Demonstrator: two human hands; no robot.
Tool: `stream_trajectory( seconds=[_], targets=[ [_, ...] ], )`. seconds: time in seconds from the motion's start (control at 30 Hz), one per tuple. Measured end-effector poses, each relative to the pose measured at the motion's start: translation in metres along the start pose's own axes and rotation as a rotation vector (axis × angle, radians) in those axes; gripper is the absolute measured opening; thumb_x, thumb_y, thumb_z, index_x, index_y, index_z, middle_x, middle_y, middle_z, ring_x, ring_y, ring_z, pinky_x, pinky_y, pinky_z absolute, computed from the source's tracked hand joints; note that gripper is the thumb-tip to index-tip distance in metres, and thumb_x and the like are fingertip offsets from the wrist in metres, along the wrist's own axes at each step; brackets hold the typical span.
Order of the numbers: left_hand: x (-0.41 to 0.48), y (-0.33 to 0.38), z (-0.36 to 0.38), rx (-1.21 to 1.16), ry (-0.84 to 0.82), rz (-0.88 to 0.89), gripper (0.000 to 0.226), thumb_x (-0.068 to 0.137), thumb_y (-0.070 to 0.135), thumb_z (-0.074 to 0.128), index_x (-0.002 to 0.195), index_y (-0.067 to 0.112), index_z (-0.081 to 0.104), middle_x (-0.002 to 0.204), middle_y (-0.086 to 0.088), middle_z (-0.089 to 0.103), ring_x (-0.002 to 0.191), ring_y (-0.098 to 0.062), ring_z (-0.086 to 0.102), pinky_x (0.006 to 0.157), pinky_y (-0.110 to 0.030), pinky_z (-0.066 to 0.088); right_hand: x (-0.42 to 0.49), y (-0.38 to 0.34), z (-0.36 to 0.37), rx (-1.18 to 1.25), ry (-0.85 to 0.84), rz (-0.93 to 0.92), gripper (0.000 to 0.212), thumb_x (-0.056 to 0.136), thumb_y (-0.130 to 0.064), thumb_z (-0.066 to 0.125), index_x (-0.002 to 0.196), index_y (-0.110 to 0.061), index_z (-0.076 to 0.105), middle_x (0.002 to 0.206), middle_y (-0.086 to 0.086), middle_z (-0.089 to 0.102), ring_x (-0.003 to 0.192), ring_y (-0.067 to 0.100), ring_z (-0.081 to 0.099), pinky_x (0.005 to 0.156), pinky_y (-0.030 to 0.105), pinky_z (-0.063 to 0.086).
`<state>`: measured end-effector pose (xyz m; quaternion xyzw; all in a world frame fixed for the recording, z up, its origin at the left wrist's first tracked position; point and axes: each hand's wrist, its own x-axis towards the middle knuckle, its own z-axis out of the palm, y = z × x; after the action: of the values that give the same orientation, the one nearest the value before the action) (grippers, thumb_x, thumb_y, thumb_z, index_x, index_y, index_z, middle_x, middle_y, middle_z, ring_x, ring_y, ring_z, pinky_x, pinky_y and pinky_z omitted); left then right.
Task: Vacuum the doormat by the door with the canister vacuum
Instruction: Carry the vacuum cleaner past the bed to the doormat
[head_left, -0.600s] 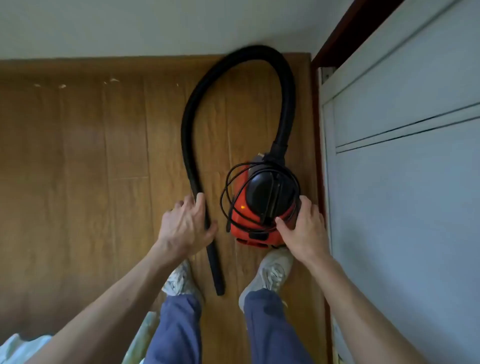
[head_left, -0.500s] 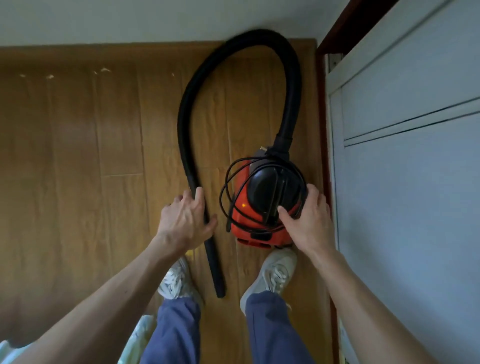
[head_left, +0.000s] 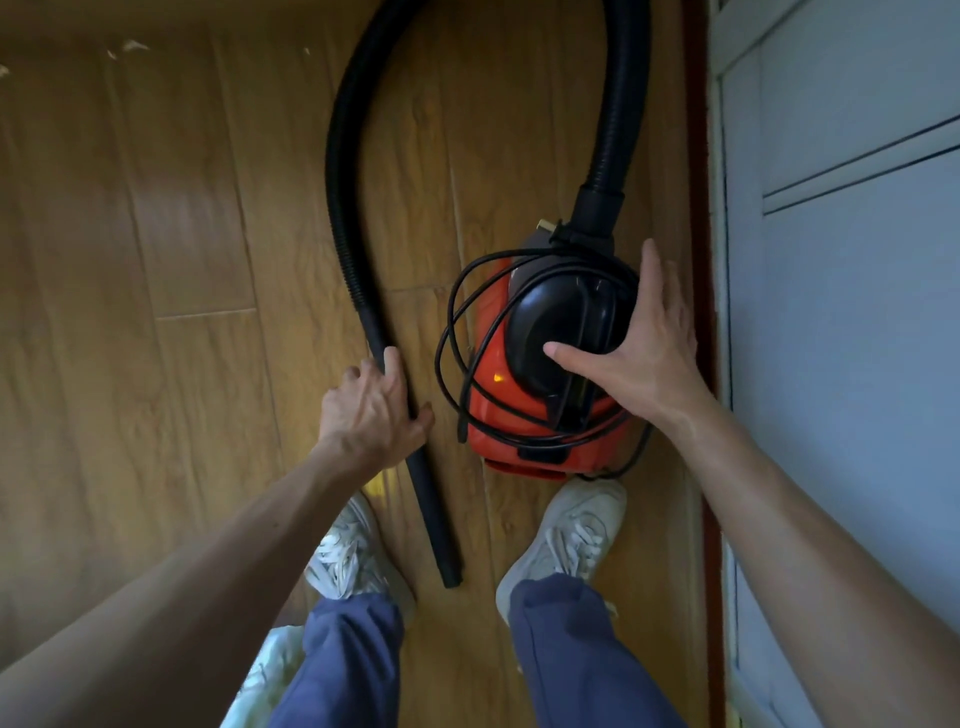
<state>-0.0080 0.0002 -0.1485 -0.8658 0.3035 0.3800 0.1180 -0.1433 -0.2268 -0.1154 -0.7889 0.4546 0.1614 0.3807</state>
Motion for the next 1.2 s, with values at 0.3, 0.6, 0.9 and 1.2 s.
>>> stream_trajectory(
  seconds=[0.3,0.6,0.9,1.2],
  targets=[
    [0.046,0.001,0.036,-0.038,-0.074,-0.189,0.086,0.090,0.058,0.054,0.145,0.003,0.018,0.130,-0.021,0.051,0.118,-0.035,0.052,0.083,-0.042,0.052,0.004,-0.002,-0.003,-0.005,-0.049,-0.013,0.130,0.067,-0.057,0.082,0.156,-0.033,-0.009,0.159,0.004,0.010,0.148,0.025,0.011,0.112,0.038,0.018],
    [0.082,0.002,0.069,-0.228,-0.139,-0.369,0.087,0.088,0.051,0.064,0.144,0.000,0.022,0.133,-0.023,0.051,0.120,-0.039,0.054,0.089,-0.044,0.050,-0.016,-0.006,0.023,-0.081,0.260,0.005,0.098,0.072,-0.054,0.069,0.151,-0.014,0.026,0.141,0.013,0.032,0.132,0.030,0.032,0.107,0.040,0.034],
    [0.113,0.005,0.082,-0.689,-0.044,-0.608,0.061,0.086,0.021,0.072,0.126,0.007,0.030,0.118,-0.021,0.059,0.110,-0.040,0.060,0.087,-0.045,0.050,-0.014,-0.015,0.032,-0.002,0.339,-0.023,0.069,0.080,-0.027,0.073,0.138,-0.014,0.037,0.130,0.004,0.044,0.094,0.002,0.039,0.071,0.007,0.034],
    [0.082,0.006,0.058,-0.883,0.060,-0.540,0.046,0.089,0.012,0.065,0.121,0.010,0.032,0.107,-0.020,0.060,0.100,-0.041,0.062,0.087,-0.050,0.056,-0.017,-0.022,0.030,0.187,0.264,0.034,0.046,0.088,-0.020,0.069,0.115,-0.025,0.032,0.085,-0.004,0.065,0.064,0.006,0.068,0.065,0.023,0.059]
  ],
)
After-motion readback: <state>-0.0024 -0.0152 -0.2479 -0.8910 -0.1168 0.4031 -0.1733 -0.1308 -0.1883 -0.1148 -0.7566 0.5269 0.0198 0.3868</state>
